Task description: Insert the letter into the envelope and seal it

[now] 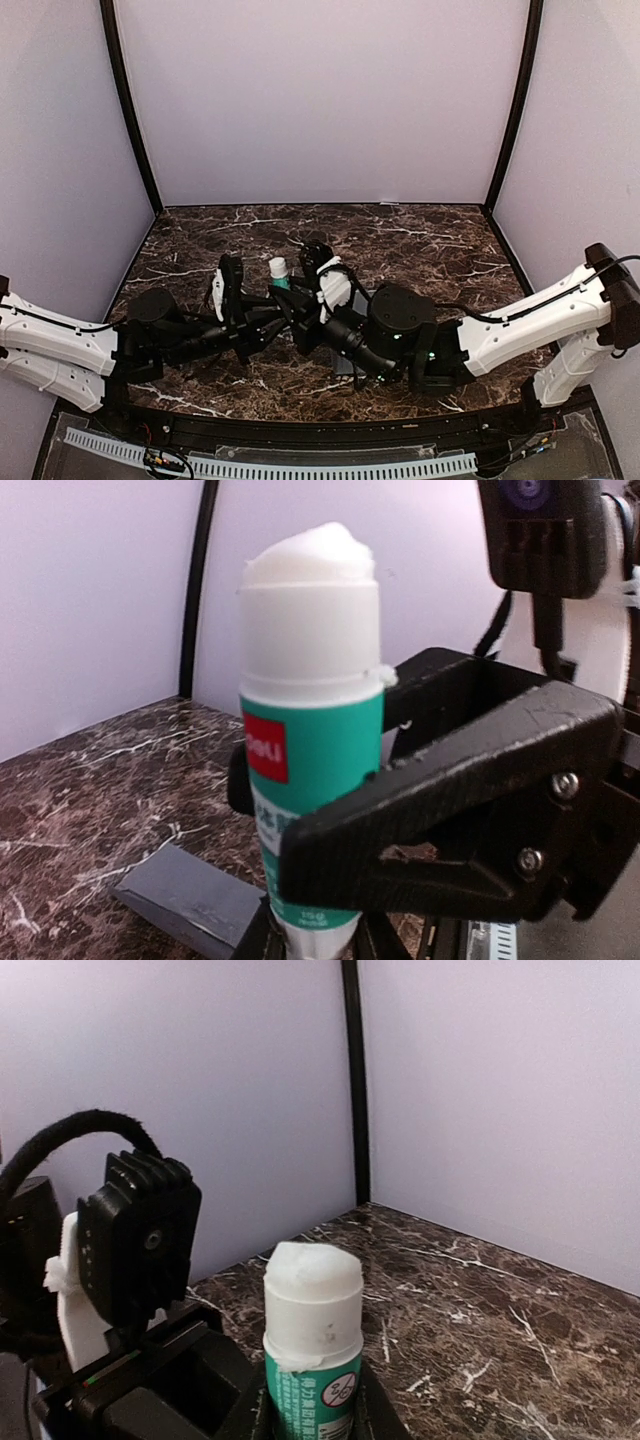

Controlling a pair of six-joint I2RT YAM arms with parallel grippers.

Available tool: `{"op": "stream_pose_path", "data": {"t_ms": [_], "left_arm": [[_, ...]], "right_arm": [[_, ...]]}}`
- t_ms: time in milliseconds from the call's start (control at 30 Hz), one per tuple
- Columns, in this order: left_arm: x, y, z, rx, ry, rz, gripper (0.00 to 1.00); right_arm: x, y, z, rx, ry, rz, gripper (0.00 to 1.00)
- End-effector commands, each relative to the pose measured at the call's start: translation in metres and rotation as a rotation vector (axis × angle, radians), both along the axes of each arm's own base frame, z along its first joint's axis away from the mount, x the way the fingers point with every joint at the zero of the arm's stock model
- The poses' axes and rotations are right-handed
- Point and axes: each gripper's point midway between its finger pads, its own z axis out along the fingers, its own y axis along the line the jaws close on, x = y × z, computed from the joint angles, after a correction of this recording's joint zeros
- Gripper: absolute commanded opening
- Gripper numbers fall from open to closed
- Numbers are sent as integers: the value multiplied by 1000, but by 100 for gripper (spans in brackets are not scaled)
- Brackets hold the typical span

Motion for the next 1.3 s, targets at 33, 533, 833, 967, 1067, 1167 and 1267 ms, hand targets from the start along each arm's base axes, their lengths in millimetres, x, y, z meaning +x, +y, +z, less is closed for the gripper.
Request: {"op": "stream_pose_path", "data": {"t_ms": [33,533,833,967,1067,1167,1267], "left_arm": [[-56,4,62,-159,-101,-303,7],[-137,17,74,-200,-151,-762,15],[-94,13,68,-163,-141,-492,83],[-64,7,61,-117,-114,-334,84],[-41,5,55,-86,-94,-210,80],[-29,4,50,-69,-88,-152,74],[-24,4,51,-72,-84,-122,68]], "right_arm": [[-66,7,13,5,-48,422,0],[-138,0,42,86,-20,912,0],[-65,-1,49,152,134,476,0],[-33,-10,44,178,168,281,0],[-20,-14,42,189,173,195,0],[-11,-16,44,203,170,140,0],[-8,-14,45,195,169,113,0]]}}
